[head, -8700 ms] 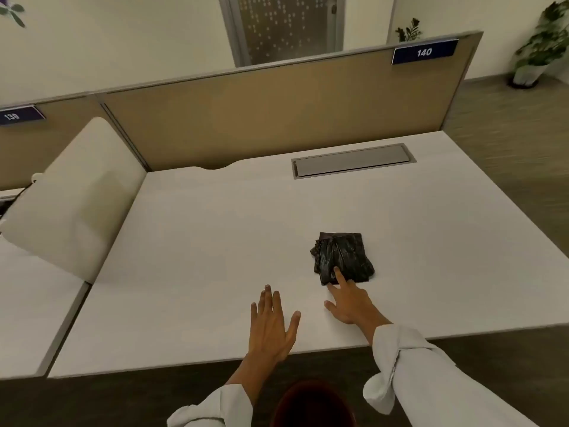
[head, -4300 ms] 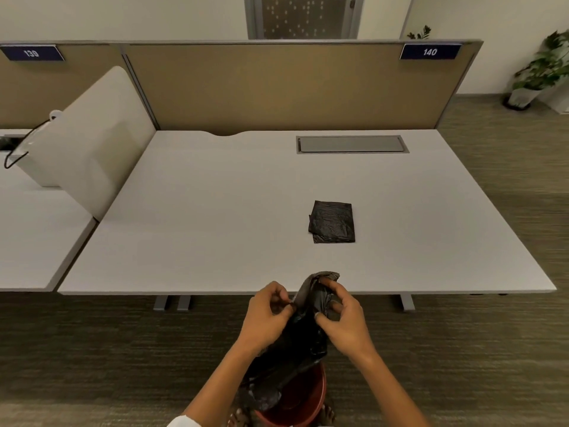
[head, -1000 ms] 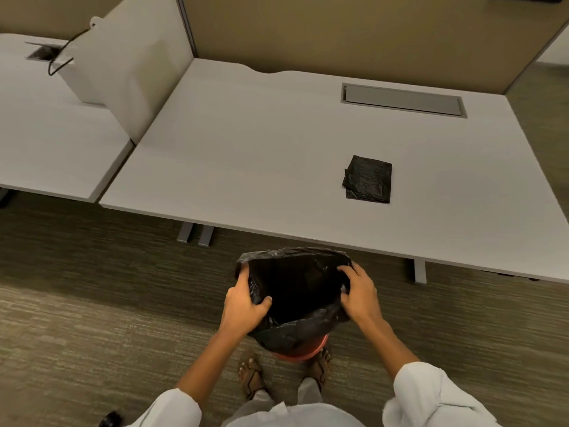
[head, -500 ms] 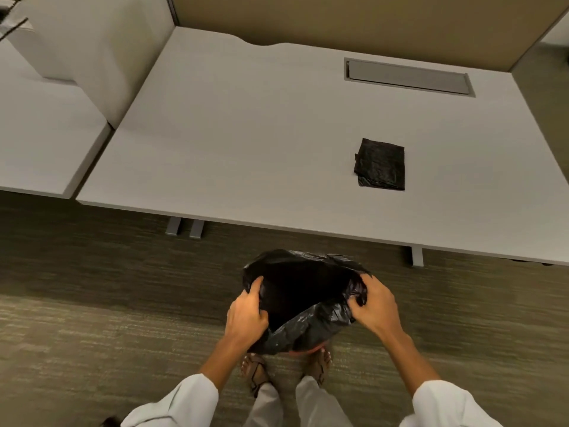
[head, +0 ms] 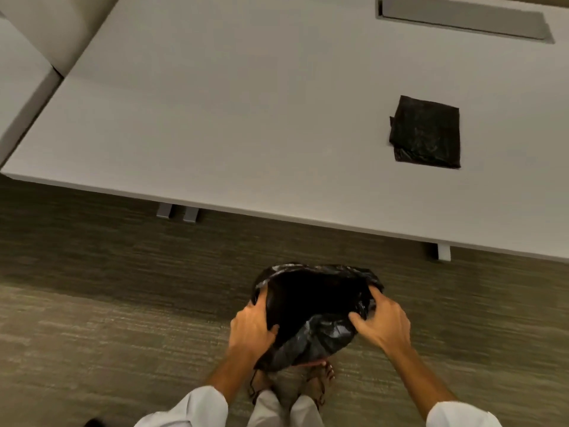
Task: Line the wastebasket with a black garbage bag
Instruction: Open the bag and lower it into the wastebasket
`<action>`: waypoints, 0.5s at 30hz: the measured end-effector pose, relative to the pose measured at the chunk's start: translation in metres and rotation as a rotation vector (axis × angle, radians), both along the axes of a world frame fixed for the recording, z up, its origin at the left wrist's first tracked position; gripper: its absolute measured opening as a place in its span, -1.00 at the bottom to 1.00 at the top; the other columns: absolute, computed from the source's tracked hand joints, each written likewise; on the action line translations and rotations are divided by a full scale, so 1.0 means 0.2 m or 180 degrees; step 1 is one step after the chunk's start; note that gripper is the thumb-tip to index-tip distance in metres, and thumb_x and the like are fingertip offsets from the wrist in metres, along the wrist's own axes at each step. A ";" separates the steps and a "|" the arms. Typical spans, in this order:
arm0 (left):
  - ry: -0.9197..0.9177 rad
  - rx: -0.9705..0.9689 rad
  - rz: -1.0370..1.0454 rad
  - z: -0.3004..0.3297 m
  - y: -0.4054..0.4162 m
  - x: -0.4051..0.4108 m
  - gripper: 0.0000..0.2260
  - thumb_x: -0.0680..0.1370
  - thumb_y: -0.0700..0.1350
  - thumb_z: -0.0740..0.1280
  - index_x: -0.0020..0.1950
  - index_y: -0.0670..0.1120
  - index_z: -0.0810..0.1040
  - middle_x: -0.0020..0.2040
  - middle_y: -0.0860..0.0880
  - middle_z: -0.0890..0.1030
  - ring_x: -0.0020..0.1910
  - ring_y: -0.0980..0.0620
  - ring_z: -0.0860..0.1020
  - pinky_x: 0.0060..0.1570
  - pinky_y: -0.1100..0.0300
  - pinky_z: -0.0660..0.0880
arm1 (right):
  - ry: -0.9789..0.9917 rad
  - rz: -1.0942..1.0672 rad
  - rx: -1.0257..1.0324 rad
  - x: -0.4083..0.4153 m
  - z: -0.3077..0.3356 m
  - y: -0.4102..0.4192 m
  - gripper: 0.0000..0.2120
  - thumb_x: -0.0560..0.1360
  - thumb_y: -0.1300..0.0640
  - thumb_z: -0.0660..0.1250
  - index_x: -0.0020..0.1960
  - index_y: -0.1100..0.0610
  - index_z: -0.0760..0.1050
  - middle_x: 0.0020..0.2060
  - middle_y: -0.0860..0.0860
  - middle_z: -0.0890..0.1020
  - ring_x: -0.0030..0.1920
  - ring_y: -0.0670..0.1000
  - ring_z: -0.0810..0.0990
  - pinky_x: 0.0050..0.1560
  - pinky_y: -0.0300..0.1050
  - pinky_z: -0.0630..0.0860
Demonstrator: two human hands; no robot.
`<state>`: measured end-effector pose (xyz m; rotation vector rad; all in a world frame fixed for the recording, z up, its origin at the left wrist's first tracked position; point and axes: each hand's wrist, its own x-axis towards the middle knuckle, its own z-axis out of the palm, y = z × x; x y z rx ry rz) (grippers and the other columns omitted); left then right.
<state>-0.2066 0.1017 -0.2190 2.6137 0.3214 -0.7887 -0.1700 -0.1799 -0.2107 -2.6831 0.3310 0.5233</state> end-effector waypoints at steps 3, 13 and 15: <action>0.0107 -0.0050 -0.0009 -0.16 -0.06 -0.02 -0.14 0.40 0.19 0.43 0.54 0.14 -0.02 0.36 -0.09 0.49 0.22 -0.13 0.58 0.17 -0.02 0.53 | -0.0331 -0.0853 0.0138 0.02 -0.17 0.03 -0.41 0.35 -0.34 0.41 0.23 0.00 0.59 -0.06 0.08 0.73 0.00 0.17 0.68 -0.06 -0.01 0.61; -0.0102 -0.0107 0.0316 -0.66 -0.16 -0.07 -0.44 0.60 0.28 -0.02 0.56 0.12 0.02 0.33 -0.17 0.54 0.07 -0.14 0.64 0.02 -0.01 0.55 | -0.0032 -0.0597 0.0286 0.16 -0.69 0.08 -0.75 0.42 0.27 0.40 0.07 0.09 0.65 -0.19 0.16 0.71 -0.26 0.17 0.67 -0.22 -0.02 0.59; -0.0134 -0.0111 0.0385 -0.75 -0.13 -0.03 -0.52 0.64 0.16 -0.01 0.56 0.12 0.08 0.24 -0.15 0.60 0.07 -0.16 0.63 0.05 -0.03 0.56 | 0.0334 -0.0105 0.0086 0.17 -0.79 0.07 -0.51 0.46 0.22 0.37 0.38 0.00 0.48 0.06 0.20 0.66 -0.13 0.20 0.67 -0.15 0.00 0.60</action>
